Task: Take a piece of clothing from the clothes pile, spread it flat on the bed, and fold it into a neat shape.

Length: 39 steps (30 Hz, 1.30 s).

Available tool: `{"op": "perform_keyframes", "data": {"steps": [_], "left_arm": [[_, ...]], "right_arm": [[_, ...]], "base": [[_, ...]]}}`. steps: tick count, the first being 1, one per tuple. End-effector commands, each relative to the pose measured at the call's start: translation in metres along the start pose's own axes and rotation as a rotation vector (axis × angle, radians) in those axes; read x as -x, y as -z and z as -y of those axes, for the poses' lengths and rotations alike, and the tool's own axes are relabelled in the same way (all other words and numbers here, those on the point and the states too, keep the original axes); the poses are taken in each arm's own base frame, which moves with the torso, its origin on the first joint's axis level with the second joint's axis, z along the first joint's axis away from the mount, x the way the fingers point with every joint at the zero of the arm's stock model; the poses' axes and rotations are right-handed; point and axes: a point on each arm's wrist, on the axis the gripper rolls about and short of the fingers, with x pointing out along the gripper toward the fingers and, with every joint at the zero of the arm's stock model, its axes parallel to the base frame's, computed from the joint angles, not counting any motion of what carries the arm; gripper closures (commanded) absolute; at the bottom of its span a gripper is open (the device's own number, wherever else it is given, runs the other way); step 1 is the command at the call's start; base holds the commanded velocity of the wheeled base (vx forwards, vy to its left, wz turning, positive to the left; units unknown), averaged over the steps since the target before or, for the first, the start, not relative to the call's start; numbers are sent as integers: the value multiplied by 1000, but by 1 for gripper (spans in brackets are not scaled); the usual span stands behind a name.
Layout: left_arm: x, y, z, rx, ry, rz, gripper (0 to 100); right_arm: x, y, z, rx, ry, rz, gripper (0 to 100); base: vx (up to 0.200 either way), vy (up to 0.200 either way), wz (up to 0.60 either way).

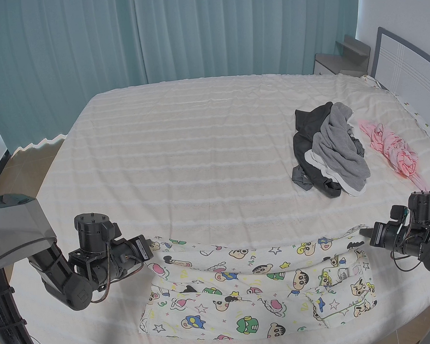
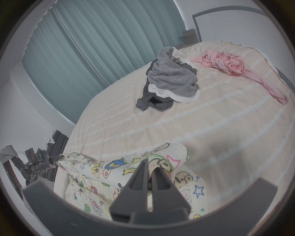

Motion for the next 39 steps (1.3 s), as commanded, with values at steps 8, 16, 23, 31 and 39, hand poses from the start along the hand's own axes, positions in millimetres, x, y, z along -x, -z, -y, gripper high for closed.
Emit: {"op": "perform_keyframes", "data": {"steps": [8,16,23,31,39], "left_arm": [[2,17,-5,-4,-22,-66,100],[4,34,-14,0,-48,-142,100],[-2,54,-20,-12,-76,-218,100],[-4,61,-16,-25,-67,-242,100],[-6,67,-20,-24,-89,-261,0]], "right_arm": [[1,27,8,18,28,-116,100],[-3,46,16,29,44,-181,100],[-3,65,23,48,51,-211,100],[-2,82,32,66,57,-187,100],[-2,82,39,54,80,-174,100]], "base": [[0,0,0],[0,0,0],[0,0,0],[0,0,0],[0,0,0]]}}
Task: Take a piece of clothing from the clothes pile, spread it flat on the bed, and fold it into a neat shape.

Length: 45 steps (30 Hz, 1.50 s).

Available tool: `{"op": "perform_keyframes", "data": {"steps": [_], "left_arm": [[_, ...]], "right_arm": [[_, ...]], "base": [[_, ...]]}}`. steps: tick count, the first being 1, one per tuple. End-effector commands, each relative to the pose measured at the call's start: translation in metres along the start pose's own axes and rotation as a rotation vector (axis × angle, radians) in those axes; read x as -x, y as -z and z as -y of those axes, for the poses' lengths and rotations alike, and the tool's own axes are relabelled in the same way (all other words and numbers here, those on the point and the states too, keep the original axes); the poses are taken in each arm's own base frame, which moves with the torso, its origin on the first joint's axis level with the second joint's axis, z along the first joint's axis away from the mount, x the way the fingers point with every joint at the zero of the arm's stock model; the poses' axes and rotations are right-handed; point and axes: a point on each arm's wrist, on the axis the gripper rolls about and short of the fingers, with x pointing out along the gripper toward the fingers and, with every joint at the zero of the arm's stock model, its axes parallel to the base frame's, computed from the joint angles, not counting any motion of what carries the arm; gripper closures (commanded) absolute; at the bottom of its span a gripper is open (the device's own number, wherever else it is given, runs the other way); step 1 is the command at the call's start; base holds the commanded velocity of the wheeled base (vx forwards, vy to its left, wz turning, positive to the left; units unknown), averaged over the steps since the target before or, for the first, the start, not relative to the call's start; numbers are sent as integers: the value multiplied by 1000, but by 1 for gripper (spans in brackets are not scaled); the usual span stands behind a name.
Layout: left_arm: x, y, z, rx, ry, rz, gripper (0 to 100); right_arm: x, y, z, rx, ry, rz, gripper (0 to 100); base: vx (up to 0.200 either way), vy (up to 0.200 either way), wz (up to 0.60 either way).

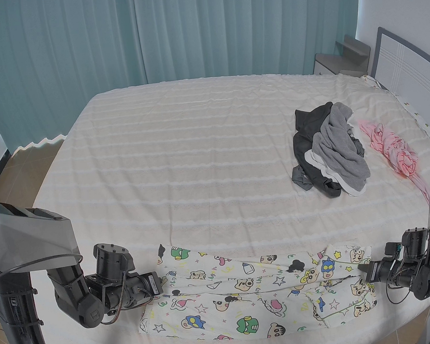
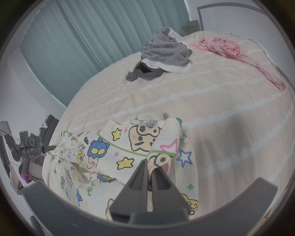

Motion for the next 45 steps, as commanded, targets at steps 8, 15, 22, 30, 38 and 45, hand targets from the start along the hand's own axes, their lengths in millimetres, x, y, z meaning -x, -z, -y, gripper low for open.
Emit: {"op": "perform_keyframes", "data": {"steps": [8,15,22,30,38,45], "left_arm": [[-4,4,-2,0,-6,-6,0],[6,5,-10,21,0,40,0],[30,6,-26,132,21,131,0],[74,-7,-27,387,171,195,0],[94,-4,-25,571,285,109,0],[92,-3,-27,614,281,98,0]], "right_arm": [[0,10,3,-22,15,-58,0],[10,-2,4,-25,22,16,0],[27,-17,11,-41,63,106,0],[46,-37,2,1,38,240,0],[32,-68,-26,97,-73,282,0],[20,-95,-41,176,-137,142,0]], "base": [[0,0,0],[0,0,0],[0,0,0],[0,0,0],[0,0,0],[0,0,0]]}}
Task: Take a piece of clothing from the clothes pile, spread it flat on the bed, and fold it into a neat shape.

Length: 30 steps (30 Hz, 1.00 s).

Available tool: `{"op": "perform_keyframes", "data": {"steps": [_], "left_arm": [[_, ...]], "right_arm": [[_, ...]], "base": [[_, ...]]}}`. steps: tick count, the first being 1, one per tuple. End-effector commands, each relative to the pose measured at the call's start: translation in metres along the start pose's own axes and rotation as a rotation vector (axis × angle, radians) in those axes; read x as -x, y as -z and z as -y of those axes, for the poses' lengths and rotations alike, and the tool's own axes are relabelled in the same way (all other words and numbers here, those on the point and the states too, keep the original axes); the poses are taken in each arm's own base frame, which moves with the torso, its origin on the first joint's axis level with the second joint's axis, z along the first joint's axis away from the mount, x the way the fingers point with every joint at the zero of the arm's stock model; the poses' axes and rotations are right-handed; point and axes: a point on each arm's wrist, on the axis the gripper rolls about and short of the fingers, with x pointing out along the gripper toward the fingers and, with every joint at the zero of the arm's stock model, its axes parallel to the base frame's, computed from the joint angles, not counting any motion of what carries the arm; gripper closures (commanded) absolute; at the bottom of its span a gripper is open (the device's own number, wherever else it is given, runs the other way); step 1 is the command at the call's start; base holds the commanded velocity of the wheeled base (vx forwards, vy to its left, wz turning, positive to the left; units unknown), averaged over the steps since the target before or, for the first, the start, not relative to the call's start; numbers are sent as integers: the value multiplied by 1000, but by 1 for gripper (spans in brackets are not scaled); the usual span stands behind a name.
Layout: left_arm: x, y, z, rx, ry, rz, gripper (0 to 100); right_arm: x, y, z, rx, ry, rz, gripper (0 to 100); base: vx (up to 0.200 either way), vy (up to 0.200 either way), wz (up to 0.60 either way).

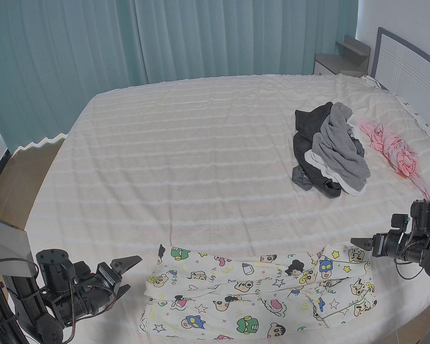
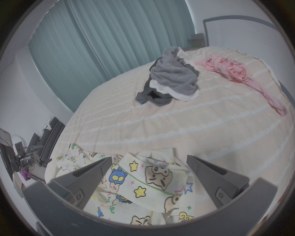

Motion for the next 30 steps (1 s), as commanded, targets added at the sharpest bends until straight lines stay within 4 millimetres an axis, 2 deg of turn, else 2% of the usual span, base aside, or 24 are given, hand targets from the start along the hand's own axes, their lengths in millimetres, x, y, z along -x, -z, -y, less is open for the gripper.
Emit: {"op": "perform_keyframes", "data": {"steps": [1,9,14,30], "left_arm": [[4,0,-1,38,-1,-3,0],[2,0,-4,42,-14,-6,0],[0,2,-7,44,-28,-17,0],[-2,2,-8,39,-33,-22,0]], "right_arm": [[-2,-34,-19,143,-113,21,0],[-15,-3,-10,275,-182,-114,0],[-26,6,-5,306,-191,-160,0],[-40,15,0,294,-237,-193,0]], "base": [[0,0,0],[0,0,0],[0,0,0],[0,0,0]]}}
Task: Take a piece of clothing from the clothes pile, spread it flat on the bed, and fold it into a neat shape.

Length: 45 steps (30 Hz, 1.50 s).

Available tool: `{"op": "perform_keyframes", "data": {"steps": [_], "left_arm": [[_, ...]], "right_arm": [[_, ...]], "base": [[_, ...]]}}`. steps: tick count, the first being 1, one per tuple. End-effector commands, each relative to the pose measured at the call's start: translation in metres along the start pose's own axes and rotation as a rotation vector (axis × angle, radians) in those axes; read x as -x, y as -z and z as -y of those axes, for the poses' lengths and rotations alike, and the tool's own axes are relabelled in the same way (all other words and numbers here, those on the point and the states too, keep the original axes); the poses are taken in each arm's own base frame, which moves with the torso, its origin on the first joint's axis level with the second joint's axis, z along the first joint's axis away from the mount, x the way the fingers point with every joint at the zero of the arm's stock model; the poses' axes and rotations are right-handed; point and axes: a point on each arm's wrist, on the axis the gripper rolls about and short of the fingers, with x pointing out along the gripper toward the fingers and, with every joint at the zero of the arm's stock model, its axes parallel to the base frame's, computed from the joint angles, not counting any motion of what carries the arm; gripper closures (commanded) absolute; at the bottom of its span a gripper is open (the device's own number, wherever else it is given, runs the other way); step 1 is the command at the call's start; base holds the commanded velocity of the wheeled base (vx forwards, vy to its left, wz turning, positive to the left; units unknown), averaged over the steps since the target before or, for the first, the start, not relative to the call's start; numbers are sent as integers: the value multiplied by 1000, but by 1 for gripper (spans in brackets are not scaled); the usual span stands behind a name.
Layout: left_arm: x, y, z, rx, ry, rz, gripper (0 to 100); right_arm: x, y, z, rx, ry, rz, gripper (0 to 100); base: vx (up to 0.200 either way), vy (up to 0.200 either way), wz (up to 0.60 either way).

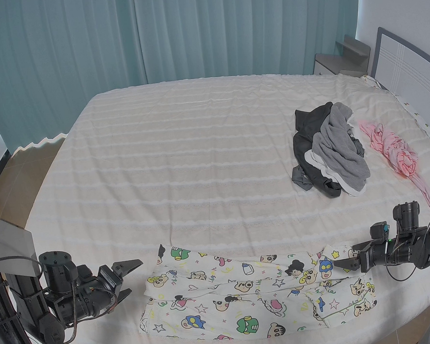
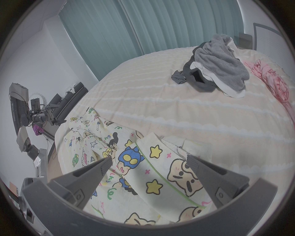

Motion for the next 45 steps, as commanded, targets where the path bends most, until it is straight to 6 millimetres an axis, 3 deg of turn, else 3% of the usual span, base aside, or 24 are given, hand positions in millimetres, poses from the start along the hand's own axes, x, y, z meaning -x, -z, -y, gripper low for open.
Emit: {"op": "perform_keyframes", "data": {"steps": [1,17,18,34,45], "left_arm": [[1,1,-1,0,-4,-2,0],[0,0,-2,-1,-7,-2,0],[0,0,-2,-1,-7,-2,0],[0,1,-2,-1,-9,-1,0],[0,1,-2,-1,-9,-1,0]], "right_arm": [[-7,2,4,-3,0,-3,0],[-20,5,14,-10,4,-5,0],[-20,5,14,-10,4,-5,100],[-17,4,12,4,5,9,100],[-14,-3,7,82,7,145,100]], "base": [[0,0,0],[0,0,0],[0,0,0],[0,0,0],[0,0,0]]}}
